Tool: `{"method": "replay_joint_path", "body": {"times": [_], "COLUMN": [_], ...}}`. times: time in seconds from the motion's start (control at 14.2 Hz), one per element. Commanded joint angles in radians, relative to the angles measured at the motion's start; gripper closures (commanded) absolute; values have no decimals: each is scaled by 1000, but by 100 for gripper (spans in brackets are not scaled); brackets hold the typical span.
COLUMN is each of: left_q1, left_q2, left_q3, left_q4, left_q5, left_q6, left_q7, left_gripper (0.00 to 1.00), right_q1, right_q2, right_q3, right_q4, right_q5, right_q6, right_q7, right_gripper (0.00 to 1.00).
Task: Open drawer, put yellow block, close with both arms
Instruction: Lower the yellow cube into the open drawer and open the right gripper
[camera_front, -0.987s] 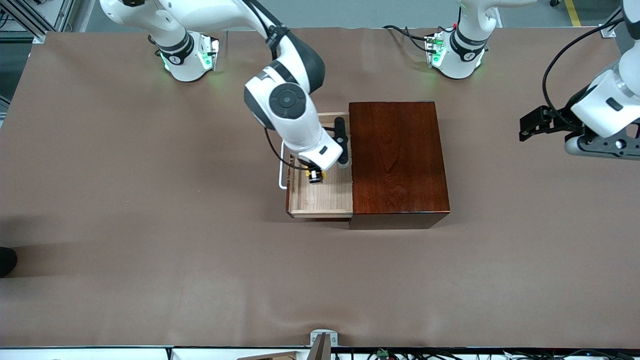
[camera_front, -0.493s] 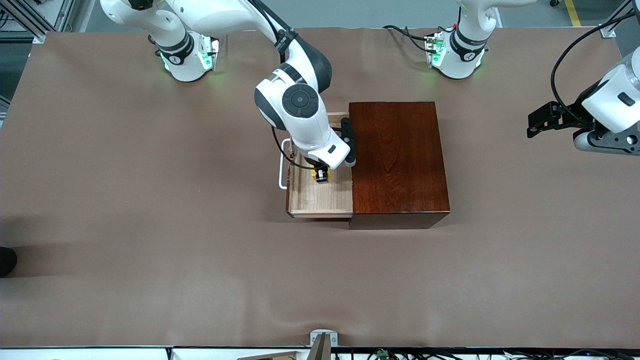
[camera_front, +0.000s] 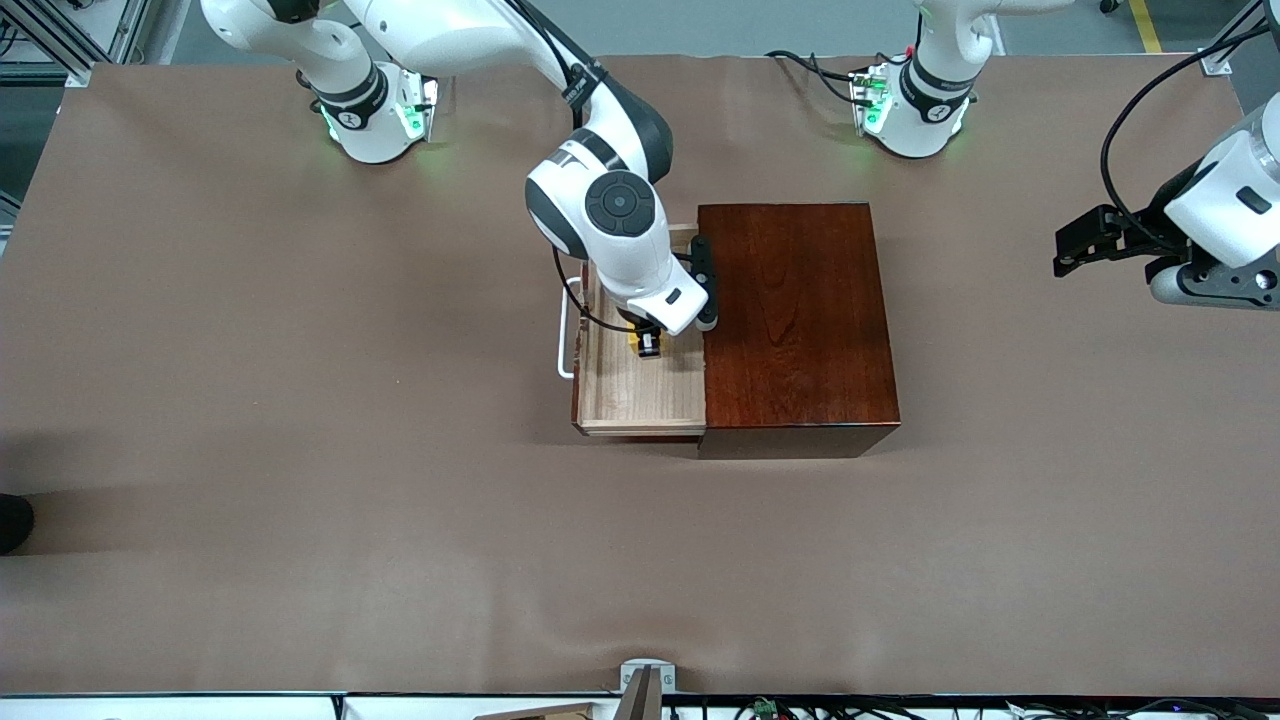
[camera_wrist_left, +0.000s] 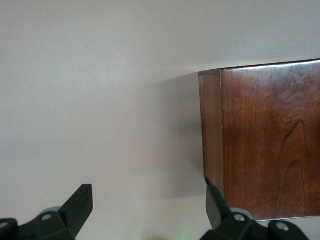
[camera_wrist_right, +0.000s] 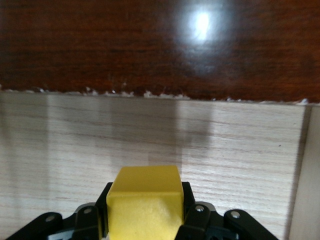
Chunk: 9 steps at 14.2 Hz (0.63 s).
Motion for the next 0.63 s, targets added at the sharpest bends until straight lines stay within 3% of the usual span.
{"method": "replay_joint_path", "body": {"times": [0.0,0.28,0.35,0.42,0.49,0.56], "left_q1": [1,1,1,1,1,1], "left_q2": [-22,-22,-22,-22,-22,-22], "left_q3": [0,0,0,0,0,0], "left_q4": [-18,-16,-16,-16,-18,-18], "left_q5": [3,3,3,3,3,3], "left_q6": [1,-2,-3,-3,-3,-3], "left_q7": [-13,-12,-12,-13,-13,-13], "left_gripper": [0,0,0,0,0,0], "right_q1": [13,26,28,28,28,28], "right_q2": [-5,2,4,6,7,7], "right_q3": [-11,-14,-14,-14,-13,-13], "right_q4": [-25,-29,-29,-29,-29,-28], "right_q5": [-20,-38,-41,-44,-55,-60], "right_q6": [22,22,22,22,25,29], "right_q7": [40,68,69,81,89,91], "right_gripper": [100,100,84,49,0,0]}}
